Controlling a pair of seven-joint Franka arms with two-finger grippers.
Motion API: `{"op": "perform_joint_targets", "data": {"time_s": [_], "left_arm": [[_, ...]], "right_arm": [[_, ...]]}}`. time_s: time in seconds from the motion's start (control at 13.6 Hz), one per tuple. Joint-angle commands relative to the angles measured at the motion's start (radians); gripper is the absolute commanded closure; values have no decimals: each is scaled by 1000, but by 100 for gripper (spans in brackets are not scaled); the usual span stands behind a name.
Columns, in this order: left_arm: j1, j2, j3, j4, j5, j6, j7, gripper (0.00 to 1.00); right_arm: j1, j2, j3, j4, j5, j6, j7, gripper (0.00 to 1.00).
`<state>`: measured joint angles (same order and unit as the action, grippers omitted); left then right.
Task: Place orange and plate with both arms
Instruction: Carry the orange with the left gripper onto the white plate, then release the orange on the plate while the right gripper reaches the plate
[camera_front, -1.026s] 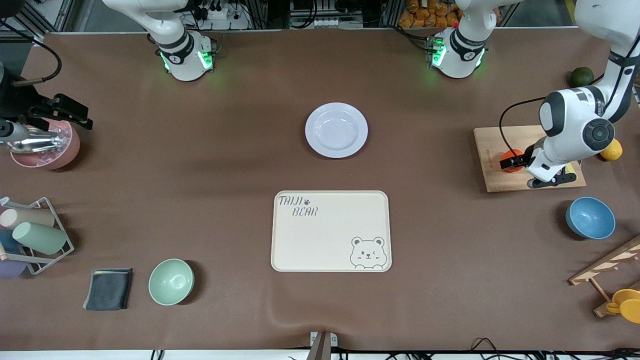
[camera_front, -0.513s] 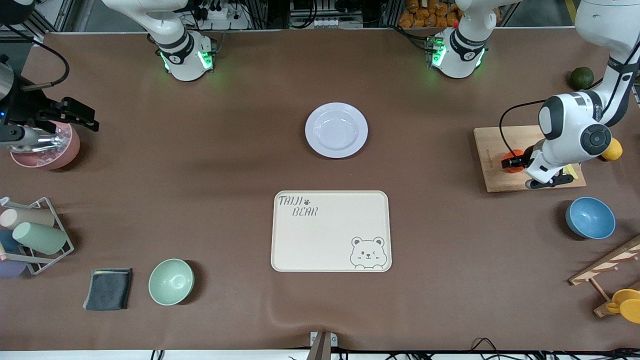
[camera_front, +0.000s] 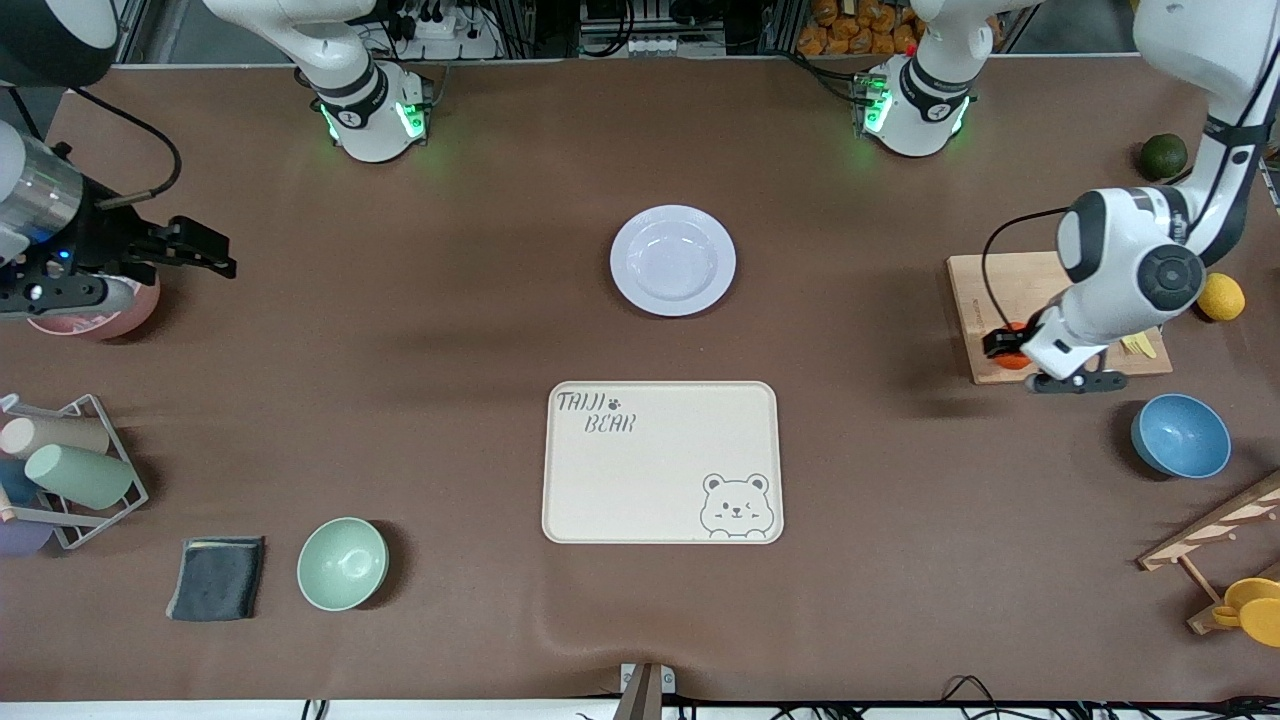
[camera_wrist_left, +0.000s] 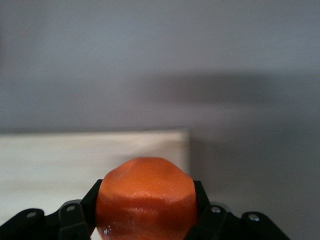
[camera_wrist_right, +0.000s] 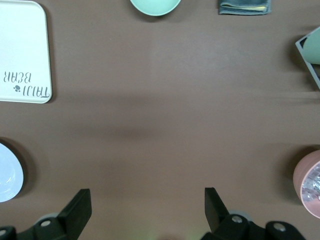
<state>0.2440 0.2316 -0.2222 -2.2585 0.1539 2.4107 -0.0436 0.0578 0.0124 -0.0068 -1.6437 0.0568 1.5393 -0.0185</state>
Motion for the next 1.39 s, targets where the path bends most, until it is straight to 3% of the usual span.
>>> {"op": "perform_joint_targets", "data": {"time_s": [0.0,0.29,0.51,0.95,1.32], "left_arm": [[-2,-11,-135,69,7,-68,-70,93],[-43,61,-304,198,4,-173,-402,93],[-213,81,-313,220,3,-192,-637,93],[-515,253,-313,338,4,-212,-1175,93],[-630,331,-312,332,16,-214,-1341,90]], "right_arm": [[19,9,-2,-7,15,8,6,0],[20,52,-1,-8,67,8,5,0],[37,83,-2,-10,87,12,6,0],[48,84,-2,-45,87,47,6,0],[48,92,-1,-67,89,65,6,0]]}}
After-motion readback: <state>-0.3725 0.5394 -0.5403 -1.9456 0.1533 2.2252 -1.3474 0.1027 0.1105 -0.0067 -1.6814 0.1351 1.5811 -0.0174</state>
